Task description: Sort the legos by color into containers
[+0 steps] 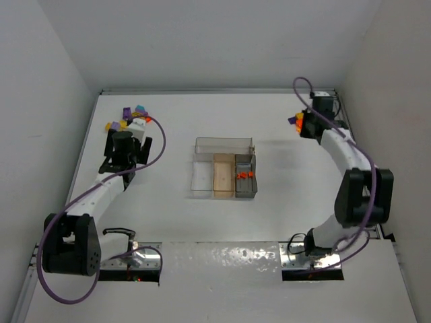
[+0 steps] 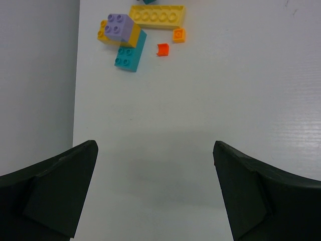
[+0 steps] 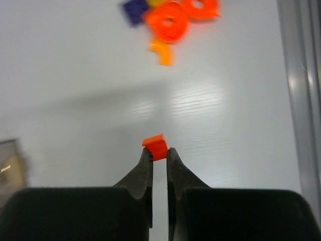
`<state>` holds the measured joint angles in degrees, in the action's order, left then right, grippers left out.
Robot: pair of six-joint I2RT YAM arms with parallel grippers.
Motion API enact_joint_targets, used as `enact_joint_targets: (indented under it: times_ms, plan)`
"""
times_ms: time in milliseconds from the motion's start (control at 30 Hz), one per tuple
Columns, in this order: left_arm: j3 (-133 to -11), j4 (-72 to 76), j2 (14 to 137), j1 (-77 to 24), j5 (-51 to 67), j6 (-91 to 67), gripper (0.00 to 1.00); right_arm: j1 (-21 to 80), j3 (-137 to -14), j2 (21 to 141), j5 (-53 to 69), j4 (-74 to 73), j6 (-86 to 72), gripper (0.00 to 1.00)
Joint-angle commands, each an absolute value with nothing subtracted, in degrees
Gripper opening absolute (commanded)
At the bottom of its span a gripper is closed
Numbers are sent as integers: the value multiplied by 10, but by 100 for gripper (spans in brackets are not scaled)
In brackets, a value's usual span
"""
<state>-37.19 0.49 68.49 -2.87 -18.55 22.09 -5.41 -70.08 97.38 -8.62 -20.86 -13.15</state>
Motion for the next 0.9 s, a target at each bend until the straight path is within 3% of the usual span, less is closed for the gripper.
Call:
enact_joint_targets:
  times_ms: [0,133,267,567,667,700,867]
  plan:
    - [-356,38,653,-22,-171,208,98,49,-620,870,-62,-169,-121,0]
    - [-345,41,638,-22,-156,201,98,191,-549,806,23,-171,-109,0]
    - [-345,35,629,-22,-149,199,98,261,-484,765,74,-136,-138,0]
    - [-339,28,602,-22,-136,194,98,295,-483,796,73,-122,-167,0]
    - [-336,22,594,-22,-141,194,98,295,-482,797,83,-122,-165,18]
    - [-336,21,592,-22,-141,194,98,295,-481,797,84,-125,-162,32]
    - [-336,11,584,-21,-143,195,98,295,-498,795,76,-141,-149,48]
